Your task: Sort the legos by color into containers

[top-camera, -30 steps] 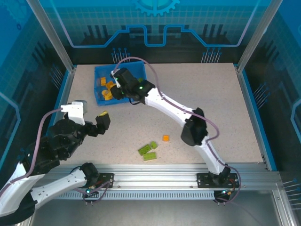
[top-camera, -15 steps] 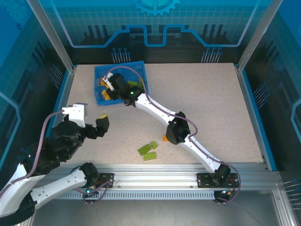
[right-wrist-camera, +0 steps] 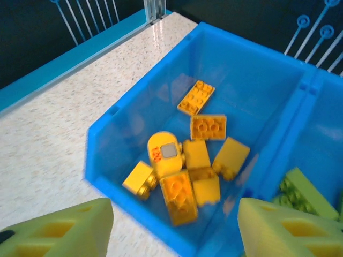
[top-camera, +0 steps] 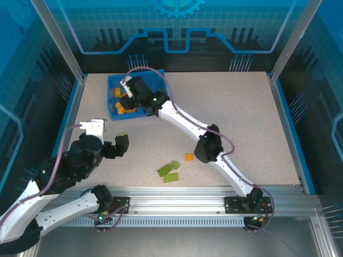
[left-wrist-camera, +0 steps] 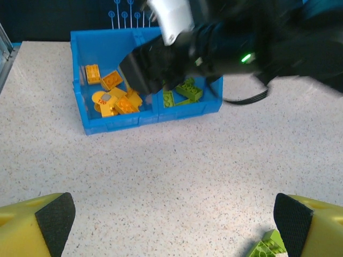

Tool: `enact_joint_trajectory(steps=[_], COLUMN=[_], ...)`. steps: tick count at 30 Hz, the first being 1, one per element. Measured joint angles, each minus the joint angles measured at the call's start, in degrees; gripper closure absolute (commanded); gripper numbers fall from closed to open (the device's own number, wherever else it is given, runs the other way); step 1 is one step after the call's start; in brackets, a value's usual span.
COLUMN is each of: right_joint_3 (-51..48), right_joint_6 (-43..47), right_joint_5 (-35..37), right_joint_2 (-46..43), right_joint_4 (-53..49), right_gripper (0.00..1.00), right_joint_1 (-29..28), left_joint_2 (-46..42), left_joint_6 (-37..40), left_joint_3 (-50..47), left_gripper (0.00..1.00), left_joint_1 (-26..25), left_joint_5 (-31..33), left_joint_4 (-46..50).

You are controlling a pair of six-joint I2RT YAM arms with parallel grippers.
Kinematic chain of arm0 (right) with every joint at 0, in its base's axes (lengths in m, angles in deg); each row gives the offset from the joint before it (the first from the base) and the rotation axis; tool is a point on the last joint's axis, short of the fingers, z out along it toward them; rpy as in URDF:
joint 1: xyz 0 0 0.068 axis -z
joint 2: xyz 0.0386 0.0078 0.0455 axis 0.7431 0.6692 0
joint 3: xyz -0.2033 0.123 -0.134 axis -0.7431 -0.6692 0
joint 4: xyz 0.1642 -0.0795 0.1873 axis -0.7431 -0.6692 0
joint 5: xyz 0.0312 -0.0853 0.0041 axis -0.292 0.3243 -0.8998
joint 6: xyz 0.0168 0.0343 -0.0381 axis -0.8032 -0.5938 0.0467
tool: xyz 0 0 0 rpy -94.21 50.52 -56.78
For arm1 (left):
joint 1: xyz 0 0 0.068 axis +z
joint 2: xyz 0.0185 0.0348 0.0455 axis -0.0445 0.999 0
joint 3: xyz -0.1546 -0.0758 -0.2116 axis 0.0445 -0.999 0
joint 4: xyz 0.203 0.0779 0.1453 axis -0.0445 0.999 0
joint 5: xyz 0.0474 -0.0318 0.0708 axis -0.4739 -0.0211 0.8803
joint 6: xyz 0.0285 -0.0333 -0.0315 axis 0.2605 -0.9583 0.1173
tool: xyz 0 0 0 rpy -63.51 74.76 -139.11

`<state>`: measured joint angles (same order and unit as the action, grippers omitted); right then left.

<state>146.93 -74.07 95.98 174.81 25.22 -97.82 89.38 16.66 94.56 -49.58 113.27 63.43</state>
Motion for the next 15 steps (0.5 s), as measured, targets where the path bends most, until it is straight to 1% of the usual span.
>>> enact_joint_trajectory(steps=[2,3,7,12,15], right_joint_3=[-9.84,-16.33,-36.17,-56.30,-66.95], right_joint_6=[-0.81,-1.31,-3.08,-6.58,-9.01], right_joint_5=[-0.63,-0.76,-2.08,-1.53,-0.24], right_joint_2=[-9.35,-15.52,-37.62,-61.40,-72.70], right_joint_4=[-1.44,-1.18,-2.10,-5.81,-9.97], right_gripper=[0.26,0.25,0.20,0.13,0.10], right_joint_1=[0.00,0.04,0.83,3.61,4.24], left_joint_2=[1.86,2.82,8.00,16.72,24.33], left_joint_6=[-1.01,-1.20,-2.47,-4.00,-3.80], left_joint_3=[-0.22,-0.31,-1.18,-1.79,-1.81], left_gripper=[0.01,0.01,0.01,0.01,0.01], left_joint_1=[0.00,0.00,0.04,0.11,0.11], left_joint_5=[-0.87,-1.49,-4.96,-10.73,-16.48], left_joint_4=[-0.04,-0.11,-2.82,-7.69,-11.69])
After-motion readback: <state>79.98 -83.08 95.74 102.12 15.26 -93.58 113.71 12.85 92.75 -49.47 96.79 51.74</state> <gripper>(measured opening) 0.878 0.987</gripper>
